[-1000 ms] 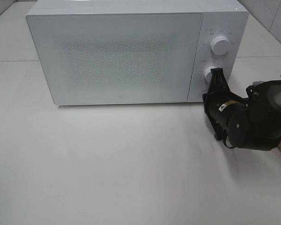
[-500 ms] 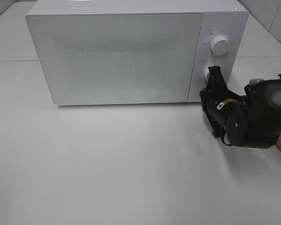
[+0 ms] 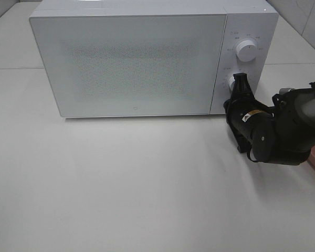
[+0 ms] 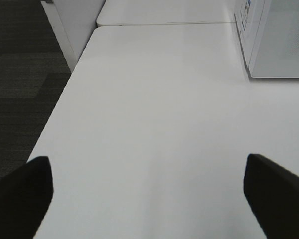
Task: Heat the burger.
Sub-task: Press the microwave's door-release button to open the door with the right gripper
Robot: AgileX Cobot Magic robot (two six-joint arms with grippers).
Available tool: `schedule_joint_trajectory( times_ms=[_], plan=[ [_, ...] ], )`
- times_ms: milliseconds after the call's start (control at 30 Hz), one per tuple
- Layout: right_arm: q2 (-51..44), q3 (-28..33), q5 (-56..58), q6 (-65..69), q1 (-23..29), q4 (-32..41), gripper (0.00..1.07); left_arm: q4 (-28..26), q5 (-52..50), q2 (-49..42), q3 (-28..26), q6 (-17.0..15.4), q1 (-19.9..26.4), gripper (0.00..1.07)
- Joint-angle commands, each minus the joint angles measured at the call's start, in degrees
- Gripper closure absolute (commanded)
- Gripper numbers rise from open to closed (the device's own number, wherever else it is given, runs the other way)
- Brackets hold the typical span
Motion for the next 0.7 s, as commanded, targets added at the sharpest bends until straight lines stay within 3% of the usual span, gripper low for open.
schedule_joint_trajectory(
  times_ms=[33,700],
  plan=[
    [-0.1,-2.9,-5.3,-1.3,-1.1,-1.0,1.07,0.0,-0.4,-0.3,0.1,-0.2,-0.3,0.09],
    [-0.7,-3.4,-3.4,1.1,-1.9,-2.1,1.07,0.0,-0.4,-0.3,0.1,-0.2,-0.3,0.09]
  ],
)
